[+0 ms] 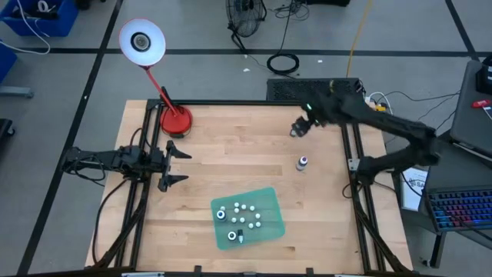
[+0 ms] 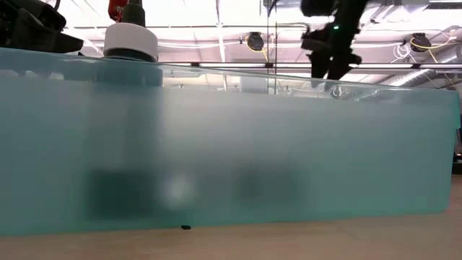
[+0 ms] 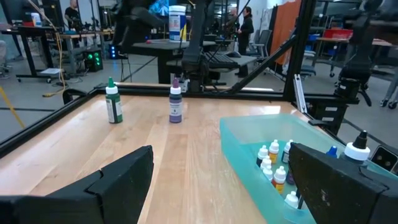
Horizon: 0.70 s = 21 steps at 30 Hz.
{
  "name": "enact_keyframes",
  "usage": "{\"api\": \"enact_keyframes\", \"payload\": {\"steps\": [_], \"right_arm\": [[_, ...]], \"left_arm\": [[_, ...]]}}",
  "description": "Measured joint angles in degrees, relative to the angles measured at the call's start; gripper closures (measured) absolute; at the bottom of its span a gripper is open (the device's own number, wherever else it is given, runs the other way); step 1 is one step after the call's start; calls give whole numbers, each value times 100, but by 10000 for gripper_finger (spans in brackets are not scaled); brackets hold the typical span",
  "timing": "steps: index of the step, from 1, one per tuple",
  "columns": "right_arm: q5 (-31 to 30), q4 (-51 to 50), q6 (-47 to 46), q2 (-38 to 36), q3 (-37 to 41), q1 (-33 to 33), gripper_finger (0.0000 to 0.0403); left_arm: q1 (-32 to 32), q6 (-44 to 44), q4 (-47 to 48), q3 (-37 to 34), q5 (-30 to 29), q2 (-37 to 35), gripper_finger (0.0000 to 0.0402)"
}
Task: Pick & Place food coloring
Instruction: Put the large green food coloring bottle into the blue bin
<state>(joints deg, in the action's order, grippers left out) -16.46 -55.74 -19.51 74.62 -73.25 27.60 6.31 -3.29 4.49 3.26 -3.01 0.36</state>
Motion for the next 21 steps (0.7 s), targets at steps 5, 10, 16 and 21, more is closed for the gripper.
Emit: {"api": "enact_keyframes", "payload": {"steps": [5,10,16,21], "right_arm": [[440,-774,107,1162,-779,538,125],[473,-769,114,1714,-741,619,128],[670,-496,216,2254,-702,596,124],[779,-277,253,2661,-700,592,126]], "left_arm": [[0,0,-3,-1,0,0,36],[0,0,-4,1,0,0,37],[0,0,-4,0,0,0,36],[0,1,-4,0,0,0,36]]}}
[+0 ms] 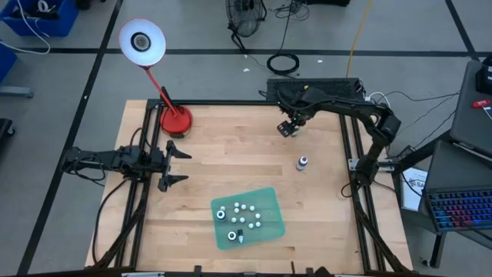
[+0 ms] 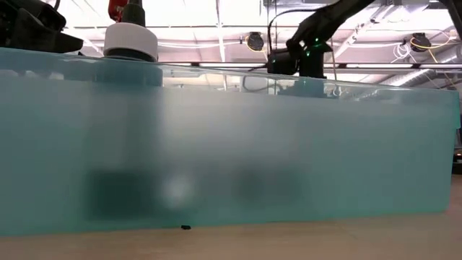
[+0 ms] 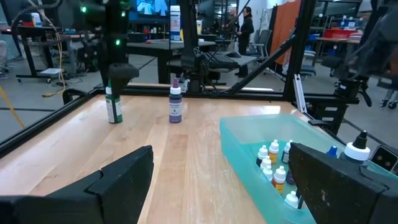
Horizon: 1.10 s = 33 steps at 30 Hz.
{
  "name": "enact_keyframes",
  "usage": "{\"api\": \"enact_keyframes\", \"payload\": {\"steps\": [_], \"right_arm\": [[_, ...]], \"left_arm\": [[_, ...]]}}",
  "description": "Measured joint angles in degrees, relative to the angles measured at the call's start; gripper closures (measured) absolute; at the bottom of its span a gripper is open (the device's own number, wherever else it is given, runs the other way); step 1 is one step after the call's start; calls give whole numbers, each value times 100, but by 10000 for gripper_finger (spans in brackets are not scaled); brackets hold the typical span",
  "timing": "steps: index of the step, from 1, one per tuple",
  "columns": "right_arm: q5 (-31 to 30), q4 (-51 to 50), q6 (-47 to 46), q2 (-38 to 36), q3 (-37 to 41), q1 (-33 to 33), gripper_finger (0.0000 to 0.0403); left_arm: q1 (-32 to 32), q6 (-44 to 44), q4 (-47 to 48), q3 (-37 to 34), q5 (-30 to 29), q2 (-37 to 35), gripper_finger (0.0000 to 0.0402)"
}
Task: Pick & Place food coloring
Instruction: Put the large green food coloring bottle into the blue bin
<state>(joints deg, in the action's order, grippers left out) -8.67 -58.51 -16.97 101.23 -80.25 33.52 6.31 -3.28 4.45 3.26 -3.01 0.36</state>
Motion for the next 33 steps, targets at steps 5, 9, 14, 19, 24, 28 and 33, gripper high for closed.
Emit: {"api": "enact_keyframes", "payload": {"steps": [5,9,14,19,24,28,33], "right_arm": [[-2,86,156,315,0,-22,125],[-21,126,166,402,0,-17,132],[-36,168,133,391,0,-12,156],[-39,60,123,391,0,-15,215],[-59,-75,286,389,0,-13,274],[-53,-67,485,269,0,-130,274],[-8,154,590,-587,2,-824,274]], "left_arm": [[0,0,0,0,0,0,36],[0,1,2,0,0,0,37],[0,1,1,0,0,0,36],[0,1,2,0,0,0,37],[0,1,1,0,0,0,36],[0,1,2,-2,0,0,36],[1,1,2,-1,0,0,36]]}}
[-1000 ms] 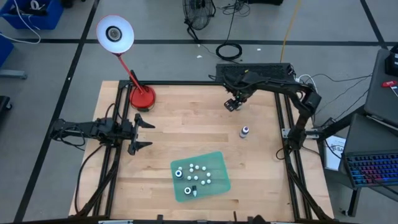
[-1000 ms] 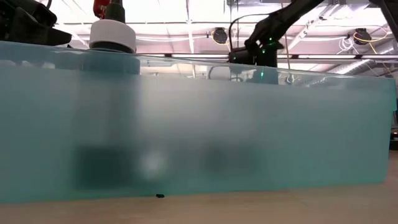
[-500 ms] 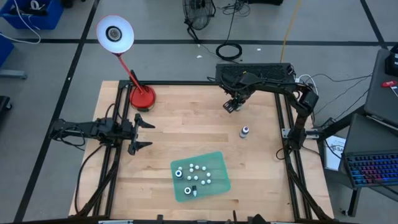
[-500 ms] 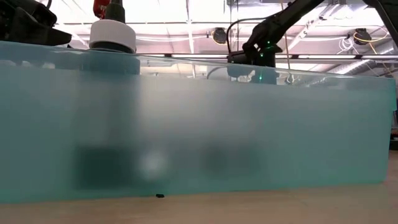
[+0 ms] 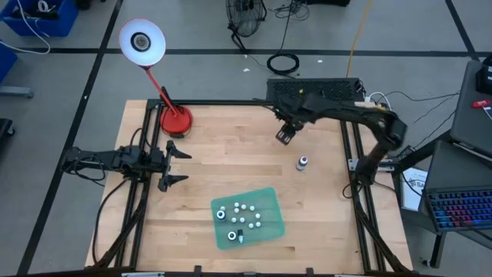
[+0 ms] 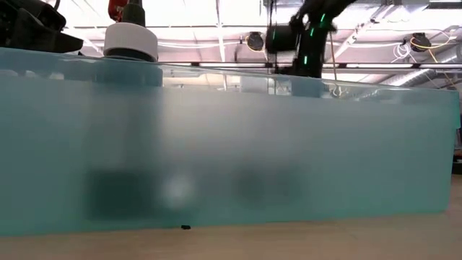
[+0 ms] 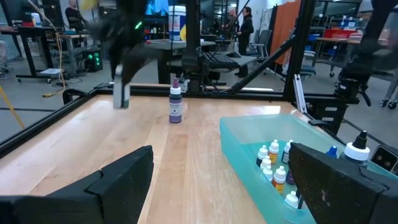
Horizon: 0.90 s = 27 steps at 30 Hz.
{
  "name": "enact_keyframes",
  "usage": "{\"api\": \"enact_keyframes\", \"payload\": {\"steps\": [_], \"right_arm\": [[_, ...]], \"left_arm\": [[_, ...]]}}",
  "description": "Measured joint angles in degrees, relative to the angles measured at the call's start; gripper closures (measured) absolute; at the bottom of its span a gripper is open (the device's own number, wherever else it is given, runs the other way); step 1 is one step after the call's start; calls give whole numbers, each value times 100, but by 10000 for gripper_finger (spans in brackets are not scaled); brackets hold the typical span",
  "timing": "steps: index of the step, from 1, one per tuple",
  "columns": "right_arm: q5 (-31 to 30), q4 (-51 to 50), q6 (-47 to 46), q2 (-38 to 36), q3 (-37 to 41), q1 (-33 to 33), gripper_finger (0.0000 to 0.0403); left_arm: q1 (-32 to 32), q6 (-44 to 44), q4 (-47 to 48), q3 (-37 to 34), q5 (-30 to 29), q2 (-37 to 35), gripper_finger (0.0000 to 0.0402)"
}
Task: Pick & Place food coloring
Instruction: Put the large green food coloring bottle into the blue bin
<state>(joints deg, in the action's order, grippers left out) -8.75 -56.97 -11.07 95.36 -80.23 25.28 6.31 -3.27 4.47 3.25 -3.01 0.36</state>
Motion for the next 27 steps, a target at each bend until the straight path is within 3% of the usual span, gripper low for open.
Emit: {"api": "enact_keyframes", "payload": {"steps": [5,10,16,23,27], "right_arm": [[279,480,-448,-1017,-9,-1314,274],[47,709,-1171,-1153,-9,-2866,274],[-333,194,-1674,-384,-607,-3886,274],[-320,-316,-1347,902,-1864,-4316,274],[-313,-459,-1178,1399,-2188,-4380,274]], "left_arm": [[1,0,0,-1,0,0,37],[1,0,-1,1,0,0,36],[1,0,-2,1,0,0,36],[1,0,0,1,0,0,36],[1,0,0,1,0,0,36]]}}
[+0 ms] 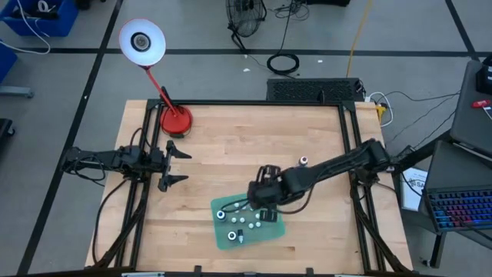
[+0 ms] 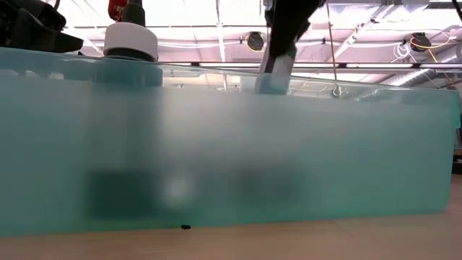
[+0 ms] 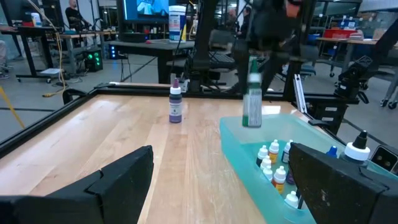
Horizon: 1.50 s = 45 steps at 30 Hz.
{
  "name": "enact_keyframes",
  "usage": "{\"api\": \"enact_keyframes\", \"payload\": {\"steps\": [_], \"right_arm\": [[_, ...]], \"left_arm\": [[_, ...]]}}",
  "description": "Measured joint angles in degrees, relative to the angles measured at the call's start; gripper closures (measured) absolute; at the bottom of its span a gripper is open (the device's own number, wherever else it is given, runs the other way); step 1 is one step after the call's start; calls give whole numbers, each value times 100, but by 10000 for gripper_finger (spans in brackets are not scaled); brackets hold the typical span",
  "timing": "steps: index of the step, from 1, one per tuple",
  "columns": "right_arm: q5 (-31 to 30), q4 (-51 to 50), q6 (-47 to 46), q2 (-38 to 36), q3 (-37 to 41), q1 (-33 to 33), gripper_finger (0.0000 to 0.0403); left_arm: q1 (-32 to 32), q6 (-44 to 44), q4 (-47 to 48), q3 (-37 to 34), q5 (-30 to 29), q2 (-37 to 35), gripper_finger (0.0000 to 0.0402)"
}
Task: Pick & Place food coloring
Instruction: Put the large green food coloring bottle into the blue bin, then put the large purple food coloring bottle into the blue bin
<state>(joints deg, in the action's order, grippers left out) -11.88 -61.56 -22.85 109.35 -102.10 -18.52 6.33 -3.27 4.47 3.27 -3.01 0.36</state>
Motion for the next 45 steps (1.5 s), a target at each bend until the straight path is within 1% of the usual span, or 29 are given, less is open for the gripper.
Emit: {"api": "enact_keyframes", "payload": {"steps": [8,12,16,26,27,28,32,35,39,42,45], "right_arm": [[6,-387,-293,657,-9,23,274],[4,-488,-302,864,-11,44,274],[7,-480,-295,861,68,74,274],[13,-395,-617,871,114,133,274],[13,-384,-669,870,114,133,265],[13,-363,-734,866,114,135,247],[5,-336,-970,866,114,142,164],[2,-337,-1128,865,114,140,126],[5,-399,-1399,810,82,159,113],[9,-550,-1503,660,38,176,116],[11,-755,-1754,349,26,201,124]], "left_arm": [[0,0,0,0,0,0,36],[0,0,0,0,-2,0,36],[0,0,-4,0,-2,0,36],[0,0,-2,0,-2,0,36],[0,0,-2,0,-2,0,37],[0,0,0,0,-2,0,36],[0,0,-2,-2,-2,0,36],[0,0,0,0,-2,0,36],[-2,0,-2,0,-2,0,36],[-2,0,0,0,-2,0,36],[0,0,-37,0,-2,0,36]]}}
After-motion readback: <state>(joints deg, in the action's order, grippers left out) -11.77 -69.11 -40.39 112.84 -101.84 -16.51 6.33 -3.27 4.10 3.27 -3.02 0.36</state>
